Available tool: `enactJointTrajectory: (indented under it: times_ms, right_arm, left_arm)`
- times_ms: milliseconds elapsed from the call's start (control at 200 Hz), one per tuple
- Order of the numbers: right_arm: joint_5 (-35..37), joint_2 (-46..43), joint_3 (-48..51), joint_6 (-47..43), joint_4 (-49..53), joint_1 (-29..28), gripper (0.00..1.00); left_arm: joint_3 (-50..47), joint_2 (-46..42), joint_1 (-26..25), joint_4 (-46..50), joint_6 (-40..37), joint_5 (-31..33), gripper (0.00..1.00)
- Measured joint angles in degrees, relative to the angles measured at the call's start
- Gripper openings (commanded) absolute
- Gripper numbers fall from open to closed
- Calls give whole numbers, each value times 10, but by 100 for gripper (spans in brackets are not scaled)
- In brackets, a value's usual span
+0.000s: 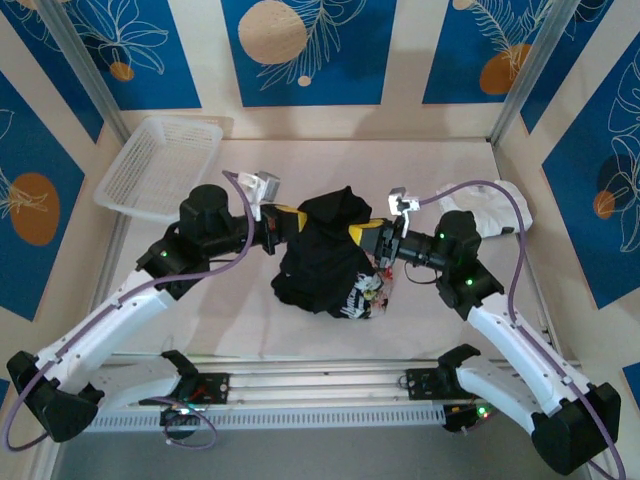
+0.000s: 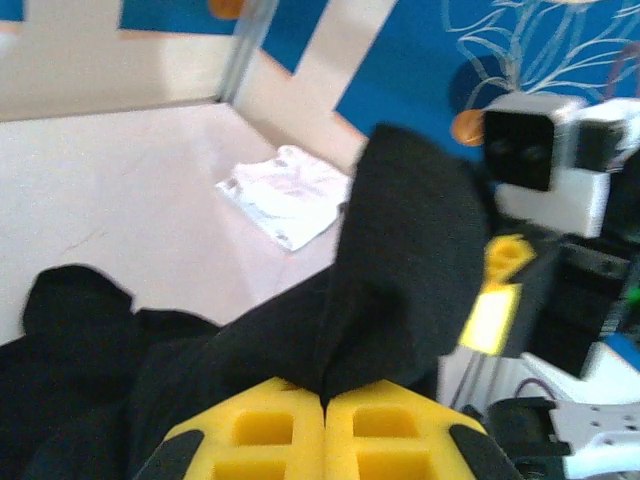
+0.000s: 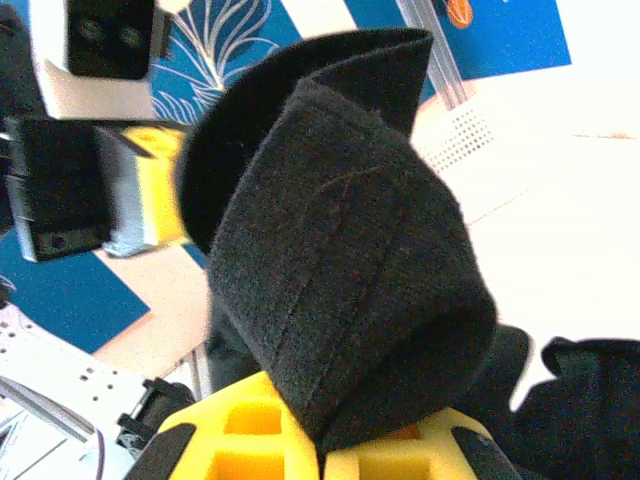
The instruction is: Fold the inside-out t-shirt
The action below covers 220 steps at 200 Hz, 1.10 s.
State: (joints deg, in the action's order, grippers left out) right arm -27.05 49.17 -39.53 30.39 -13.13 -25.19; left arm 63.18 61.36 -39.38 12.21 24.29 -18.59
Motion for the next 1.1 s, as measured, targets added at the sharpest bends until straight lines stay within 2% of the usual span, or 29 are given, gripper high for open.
enactJointTrajectory:
  times_ms: [200, 410, 635, 785, 1100]
  right_arm:
    - [0, 5, 6, 11, -42, -27, 0]
    - [2, 28, 6, 7, -49, -46, 0]
    - [9, 37, 5, -7, -48, -49, 0]
    - [12, 41, 5, -13, -46, -52, 0]
    - [13, 41, 5, -19, -42, -54, 0]
  left_arm:
    - [0, 38, 0, 49, -6, 33, 31]
    - [0, 27, -1, 85, -17, 74, 51]
    - [16, 13, -35, 119, -50, 129, 69]
    - [65, 31, -66, 132, -75, 150, 74]
    - [150, 135, -71, 145, -104, 163, 75]
